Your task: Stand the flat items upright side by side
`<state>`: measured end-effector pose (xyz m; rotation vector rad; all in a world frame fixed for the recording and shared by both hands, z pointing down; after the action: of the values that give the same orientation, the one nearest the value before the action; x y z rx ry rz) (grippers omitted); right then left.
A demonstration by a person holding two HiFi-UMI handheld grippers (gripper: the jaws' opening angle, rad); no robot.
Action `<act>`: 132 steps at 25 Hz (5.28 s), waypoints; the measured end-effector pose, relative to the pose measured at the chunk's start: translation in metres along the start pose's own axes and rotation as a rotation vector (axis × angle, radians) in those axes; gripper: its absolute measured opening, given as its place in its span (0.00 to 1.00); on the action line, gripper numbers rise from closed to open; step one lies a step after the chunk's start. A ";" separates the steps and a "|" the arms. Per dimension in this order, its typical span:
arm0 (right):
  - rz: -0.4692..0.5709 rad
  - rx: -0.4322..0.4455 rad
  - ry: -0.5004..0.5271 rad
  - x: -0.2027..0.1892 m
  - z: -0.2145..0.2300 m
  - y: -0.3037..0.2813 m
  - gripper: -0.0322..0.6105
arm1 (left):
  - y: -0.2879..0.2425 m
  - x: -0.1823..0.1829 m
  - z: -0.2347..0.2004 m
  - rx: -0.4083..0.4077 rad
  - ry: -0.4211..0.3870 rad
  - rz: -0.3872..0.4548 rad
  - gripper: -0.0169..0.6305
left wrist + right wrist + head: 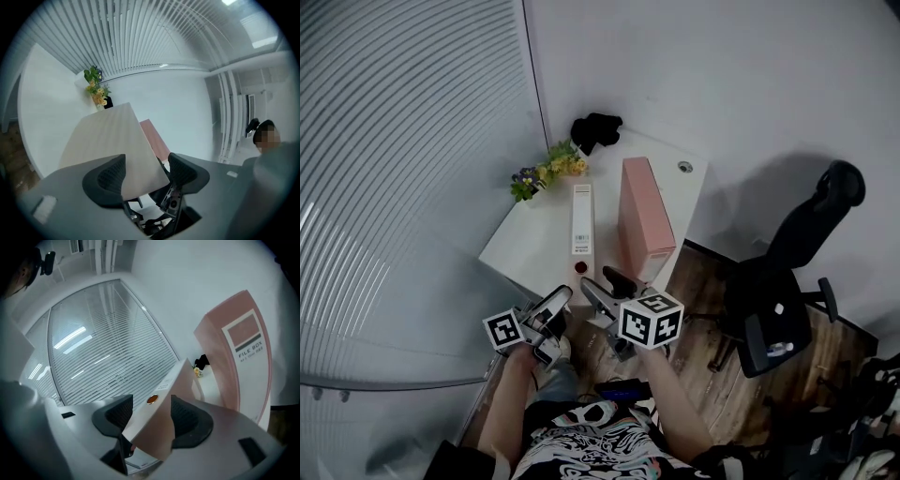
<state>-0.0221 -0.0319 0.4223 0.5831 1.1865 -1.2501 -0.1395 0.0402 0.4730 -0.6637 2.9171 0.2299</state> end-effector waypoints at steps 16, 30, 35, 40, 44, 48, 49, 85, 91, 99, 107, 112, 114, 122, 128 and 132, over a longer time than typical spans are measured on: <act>-0.240 -0.234 0.137 0.039 0.028 -0.077 0.47 | -0.049 0.079 -0.045 -0.158 0.031 -0.427 0.44; -0.463 -0.432 0.189 0.063 0.057 -0.127 0.53 | -0.075 0.100 -0.059 -0.242 -0.037 -0.739 0.43; -0.544 -0.479 0.216 0.067 0.073 -0.149 0.62 | -0.079 0.100 -0.064 -0.246 -0.078 -0.816 0.43; -0.662 -0.524 0.248 0.061 0.086 -0.165 0.63 | -0.081 0.097 -0.064 -0.255 -0.074 -0.855 0.43; -0.714 -0.552 0.250 0.059 0.091 -0.169 0.62 | -0.082 0.098 -0.065 -0.259 -0.077 -0.872 0.42; -0.719 -0.547 0.217 0.057 0.092 -0.171 0.62 | -0.081 0.096 -0.068 -0.253 -0.075 -0.879 0.41; -0.712 -0.545 0.208 0.057 0.092 -0.171 0.62 | -0.081 0.096 -0.069 -0.251 -0.070 -0.874 0.40; -0.144 -0.654 0.436 0.118 0.054 -0.133 0.54 | -0.103 0.105 -0.062 -0.190 -0.131 -0.697 0.36; 0.071 -0.690 0.494 0.114 0.047 -0.111 0.55 | -0.107 0.106 -0.066 -0.160 -0.126 -0.660 0.36; 0.165 -0.733 0.514 0.101 0.040 -0.096 0.55 | -0.107 0.098 -0.073 -0.146 -0.107 -0.671 0.36; 0.185 -0.773 0.488 0.088 0.031 -0.080 0.53 | -0.104 0.086 -0.078 -0.135 -0.104 -0.704 0.38; 0.152 -0.805 0.467 0.073 0.026 -0.063 0.53 | -0.106 0.074 -0.085 -0.110 -0.117 -0.744 0.37; 0.132 -0.813 0.454 0.065 0.026 -0.056 0.52 | -0.107 0.068 -0.093 -0.084 -0.119 -0.767 0.37; 0.082 -0.848 0.393 0.037 0.027 -0.037 0.52 | -0.115 0.051 -0.109 -0.043 -0.112 -0.819 0.36; 0.059 -0.865 0.360 0.024 0.028 -0.029 0.52 | -0.117 0.043 -0.118 -0.019 -0.101 -0.830 0.36; 0.043 -0.872 0.348 0.014 0.030 -0.027 0.52 | -0.120 0.040 -0.125 -0.001 -0.093 -0.830 0.36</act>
<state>-0.0375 -0.0717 0.4262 0.1615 1.8352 -0.4963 -0.1357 -0.1054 0.5745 -1.7027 2.2961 0.1503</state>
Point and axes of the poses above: the fingertips, and each gripper's own axes: y backward along the fingers, z to its right, x out of its top, the point moved 5 cm from there along y, backward along the fingers, and after that the axes turned 11 degrees about y, right-handed, at the moved point
